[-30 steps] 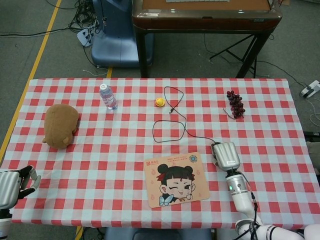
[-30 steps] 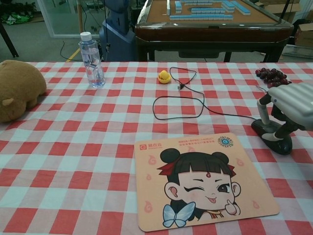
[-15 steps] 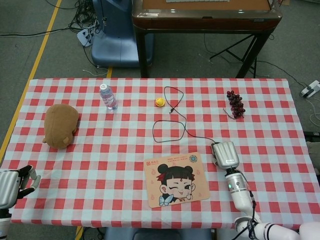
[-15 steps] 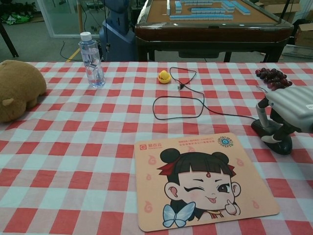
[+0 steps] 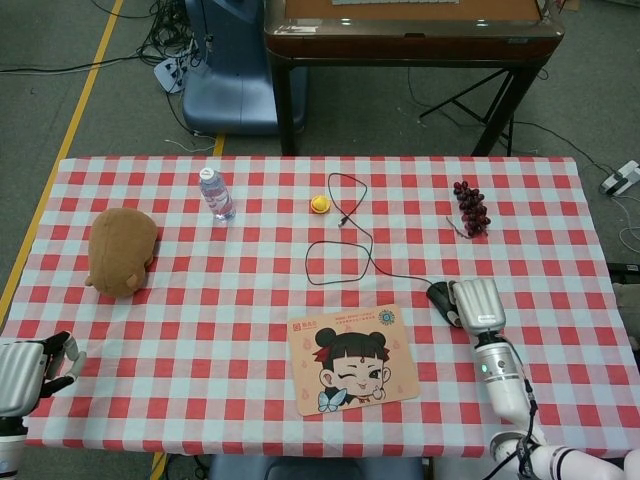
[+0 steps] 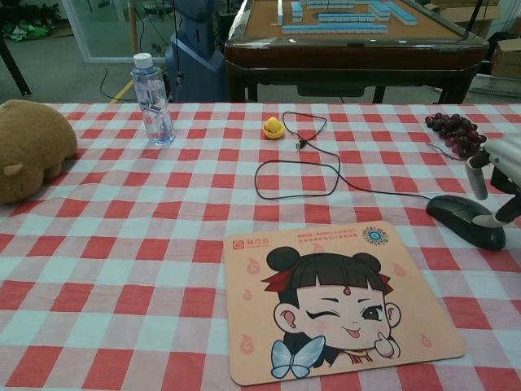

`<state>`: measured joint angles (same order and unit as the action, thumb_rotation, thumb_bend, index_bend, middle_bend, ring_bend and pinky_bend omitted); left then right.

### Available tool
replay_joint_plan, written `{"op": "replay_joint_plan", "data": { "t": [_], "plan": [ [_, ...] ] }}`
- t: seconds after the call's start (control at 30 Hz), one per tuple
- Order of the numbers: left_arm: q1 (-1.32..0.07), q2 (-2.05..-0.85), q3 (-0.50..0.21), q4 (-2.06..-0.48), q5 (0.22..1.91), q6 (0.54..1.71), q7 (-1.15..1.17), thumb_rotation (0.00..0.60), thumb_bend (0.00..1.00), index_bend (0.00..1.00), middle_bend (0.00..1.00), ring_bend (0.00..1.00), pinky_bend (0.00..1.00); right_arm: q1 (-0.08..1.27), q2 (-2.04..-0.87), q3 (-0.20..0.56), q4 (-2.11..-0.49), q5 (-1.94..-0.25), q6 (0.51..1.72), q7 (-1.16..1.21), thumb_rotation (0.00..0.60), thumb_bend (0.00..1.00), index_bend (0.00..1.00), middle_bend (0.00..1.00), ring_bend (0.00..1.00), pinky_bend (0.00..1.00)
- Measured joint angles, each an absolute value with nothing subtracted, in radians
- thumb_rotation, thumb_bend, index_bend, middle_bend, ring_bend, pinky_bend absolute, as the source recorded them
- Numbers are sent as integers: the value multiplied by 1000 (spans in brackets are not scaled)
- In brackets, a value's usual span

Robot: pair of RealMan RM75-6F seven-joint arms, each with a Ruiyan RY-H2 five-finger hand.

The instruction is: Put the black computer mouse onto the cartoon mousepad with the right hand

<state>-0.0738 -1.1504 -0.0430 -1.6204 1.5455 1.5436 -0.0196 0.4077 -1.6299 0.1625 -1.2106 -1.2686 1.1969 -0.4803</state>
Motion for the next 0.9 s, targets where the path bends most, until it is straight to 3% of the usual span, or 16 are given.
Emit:
{"op": "replay_joint_plan", "data": {
  "t": [0.5, 0.9],
  "plan": [
    [-79, -1151, -39, -1622, 1548, 1535, -22, 600, 567, 557, 896, 819, 1000, 394, -1593, 156, -1259, -1290, 1234, -431, 600, 0, 638, 1000, 1000, 1000],
    [-78, -1145, -40, -1624, 1546, 1538, -36, 600, 567, 557, 896, 819, 1000, 414, -1674, 137, -1175, -1290, 1203, -460, 600, 0, 638, 1000, 1000, 1000]
  ]
}}
